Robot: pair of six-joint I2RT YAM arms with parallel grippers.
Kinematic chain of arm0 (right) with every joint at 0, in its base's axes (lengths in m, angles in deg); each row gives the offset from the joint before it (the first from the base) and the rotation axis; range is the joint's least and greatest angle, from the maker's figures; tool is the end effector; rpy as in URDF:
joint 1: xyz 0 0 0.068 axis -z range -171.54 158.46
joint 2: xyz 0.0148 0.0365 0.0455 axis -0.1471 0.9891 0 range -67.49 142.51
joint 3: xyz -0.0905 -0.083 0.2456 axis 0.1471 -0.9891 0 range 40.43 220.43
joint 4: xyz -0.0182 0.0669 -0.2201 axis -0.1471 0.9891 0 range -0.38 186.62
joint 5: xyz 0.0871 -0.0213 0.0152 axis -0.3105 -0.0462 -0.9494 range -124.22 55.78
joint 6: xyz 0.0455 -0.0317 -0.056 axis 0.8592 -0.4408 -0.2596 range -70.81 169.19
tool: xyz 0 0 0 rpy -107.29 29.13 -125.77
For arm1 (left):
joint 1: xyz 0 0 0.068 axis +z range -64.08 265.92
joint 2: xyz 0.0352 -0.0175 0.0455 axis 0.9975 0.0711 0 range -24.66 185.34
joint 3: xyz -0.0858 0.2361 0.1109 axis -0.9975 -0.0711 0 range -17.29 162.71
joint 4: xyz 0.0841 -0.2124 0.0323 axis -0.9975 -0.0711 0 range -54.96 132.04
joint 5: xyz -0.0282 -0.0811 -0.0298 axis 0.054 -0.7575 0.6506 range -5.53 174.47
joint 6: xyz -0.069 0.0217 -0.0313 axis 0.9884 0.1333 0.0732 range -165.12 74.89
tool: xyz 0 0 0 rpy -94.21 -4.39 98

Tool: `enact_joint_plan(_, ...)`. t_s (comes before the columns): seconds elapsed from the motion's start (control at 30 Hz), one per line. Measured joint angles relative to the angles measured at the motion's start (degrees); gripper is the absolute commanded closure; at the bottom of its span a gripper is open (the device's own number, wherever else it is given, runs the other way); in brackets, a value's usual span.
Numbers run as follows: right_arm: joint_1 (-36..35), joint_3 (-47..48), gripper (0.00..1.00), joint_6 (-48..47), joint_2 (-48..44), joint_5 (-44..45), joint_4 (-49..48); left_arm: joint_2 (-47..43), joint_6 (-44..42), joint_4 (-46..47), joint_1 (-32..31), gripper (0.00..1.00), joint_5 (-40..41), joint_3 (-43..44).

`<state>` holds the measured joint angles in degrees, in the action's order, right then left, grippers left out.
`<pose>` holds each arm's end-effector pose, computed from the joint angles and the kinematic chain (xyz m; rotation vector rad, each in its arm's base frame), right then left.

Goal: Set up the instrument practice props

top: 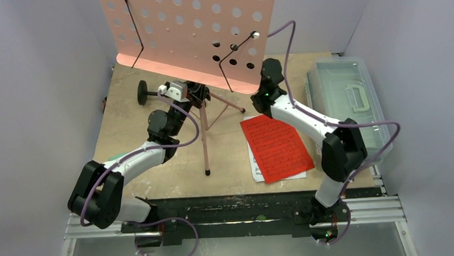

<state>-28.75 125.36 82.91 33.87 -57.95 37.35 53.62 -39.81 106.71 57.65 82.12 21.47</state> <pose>0.3044 0.2654 0.4513 -0.4455 0.9967 1.3188 0.2590 -0.1425 0.3453 0.2648 1.1177 -0.5446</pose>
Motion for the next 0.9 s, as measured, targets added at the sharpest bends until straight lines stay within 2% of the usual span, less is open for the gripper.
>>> enact_joint_plan(0.17,4.5,-8.6,0.25,3.2,-8.1,3.4,3.1,-0.5,-0.5,-2.1,0.0,1.00,-0.3,0.5)
enact_joint_plan(0.27,8.6,-14.8,0.23,5.0,-12.5,3.7,6.1,-1.3,-0.8,-4.5,0.0,1.00,-0.5,1.0)
enact_joint_plan(0.4,11.8,-17.3,0.24,4.4,-13.8,3.5,11.1,-2.4,-1.1,-7.1,0.0,1.00,-0.4,1.3)
enact_joint_plan(0.57,11.5,-19.2,0.26,4.0,-13.2,-0.5,17.1,-3.1,-1.4,-8.9,0.0,1.00,-0.4,1.6)
enact_joint_plan(0.9,4.9,-23.8,0.28,14.3,-12.6,-4.5,16.7,-3.3,-1.4,-10.5,0.0,1.00,-0.4,2.2)
